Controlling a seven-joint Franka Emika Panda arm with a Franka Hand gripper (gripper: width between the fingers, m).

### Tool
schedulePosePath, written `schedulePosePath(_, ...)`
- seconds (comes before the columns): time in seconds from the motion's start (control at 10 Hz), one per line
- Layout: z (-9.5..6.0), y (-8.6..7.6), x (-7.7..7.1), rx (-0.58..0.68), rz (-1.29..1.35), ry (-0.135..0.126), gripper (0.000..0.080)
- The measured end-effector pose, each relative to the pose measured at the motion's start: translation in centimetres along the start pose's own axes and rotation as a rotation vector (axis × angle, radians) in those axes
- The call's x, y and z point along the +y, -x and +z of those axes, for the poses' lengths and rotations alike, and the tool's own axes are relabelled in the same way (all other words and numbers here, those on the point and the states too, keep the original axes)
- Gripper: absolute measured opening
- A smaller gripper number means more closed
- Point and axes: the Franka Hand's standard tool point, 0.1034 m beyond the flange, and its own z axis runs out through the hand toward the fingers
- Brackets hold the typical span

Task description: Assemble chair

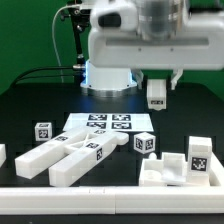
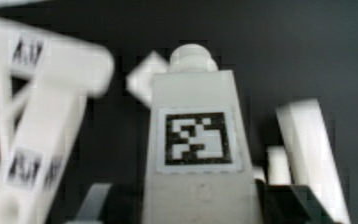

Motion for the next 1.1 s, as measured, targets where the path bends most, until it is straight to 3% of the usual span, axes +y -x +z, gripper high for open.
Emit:
schedulePosePath(0.1, -0.7, -2.1, 0.6, 0.110, -0.059, -0.018, 0.0291)
schedulePosePath(0.2, -1.0, -2.4, 0.5, 0.240, -0.059, -0.027, 0.0291)
schedulePosePath(0.3, -0.8, -1.6, 0.5, 0.285, -0.061, -0.030, 0.0291)
schedulePosePath(0.4, -0.7, -2.1, 0.5, 0.326, -0.059, -0.030, 0.0291)
schedulePosePath(0.7, -0.4, -5.2, 0.6, 0.518, -0.056, -0.026, 0.0291)
schedulePosePath(0.8, -1.3, -6.6, 0.3, 0.637, -0.058, -0.028, 0.0291)
schedulePosePath(1.0, -1.1, -6.9, 0.0, 0.774, -0.067, -0.023, 0.0291)
schedulePosePath(1.1, -0.7, -6.8, 0.2, 0.770, -0.067, -0.021, 0.0291)
